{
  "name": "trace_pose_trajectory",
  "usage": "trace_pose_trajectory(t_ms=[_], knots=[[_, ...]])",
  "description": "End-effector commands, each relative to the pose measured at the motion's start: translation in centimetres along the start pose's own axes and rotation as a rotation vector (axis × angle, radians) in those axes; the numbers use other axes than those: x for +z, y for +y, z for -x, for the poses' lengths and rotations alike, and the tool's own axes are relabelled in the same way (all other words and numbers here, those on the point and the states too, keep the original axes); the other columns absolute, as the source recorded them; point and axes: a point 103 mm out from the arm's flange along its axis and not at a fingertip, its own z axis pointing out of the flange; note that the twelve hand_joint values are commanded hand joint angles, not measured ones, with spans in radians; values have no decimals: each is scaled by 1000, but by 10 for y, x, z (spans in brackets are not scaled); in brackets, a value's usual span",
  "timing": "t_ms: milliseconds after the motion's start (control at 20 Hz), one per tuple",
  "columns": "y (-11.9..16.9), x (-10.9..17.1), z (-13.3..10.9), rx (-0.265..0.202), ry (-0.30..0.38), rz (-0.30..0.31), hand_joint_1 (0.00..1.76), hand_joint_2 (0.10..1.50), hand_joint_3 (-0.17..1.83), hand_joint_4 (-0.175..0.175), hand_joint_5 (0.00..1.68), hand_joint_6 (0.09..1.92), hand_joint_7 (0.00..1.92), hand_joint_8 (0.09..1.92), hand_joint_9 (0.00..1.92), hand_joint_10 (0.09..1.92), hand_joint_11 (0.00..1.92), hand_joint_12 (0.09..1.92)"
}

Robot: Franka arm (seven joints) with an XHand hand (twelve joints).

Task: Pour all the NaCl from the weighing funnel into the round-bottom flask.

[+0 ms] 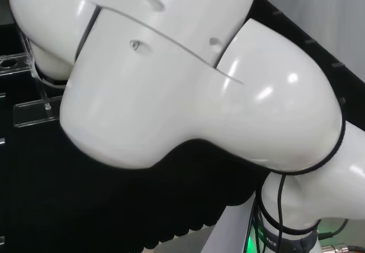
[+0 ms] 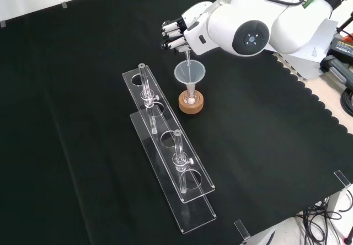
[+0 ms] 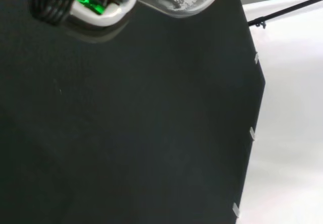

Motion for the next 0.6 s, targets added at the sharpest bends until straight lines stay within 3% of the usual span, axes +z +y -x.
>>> trace_pose_trajectory(t_ms=[50,600], knots=[[0,-7,-2,-3,-49,-11,1119,716,530,175,1286,598,535,660,929,331,824,1025],[-1,-15,-3,-1,-89,5,1119,716,530,175,1286,597,535,660,929,330,825,1024]])
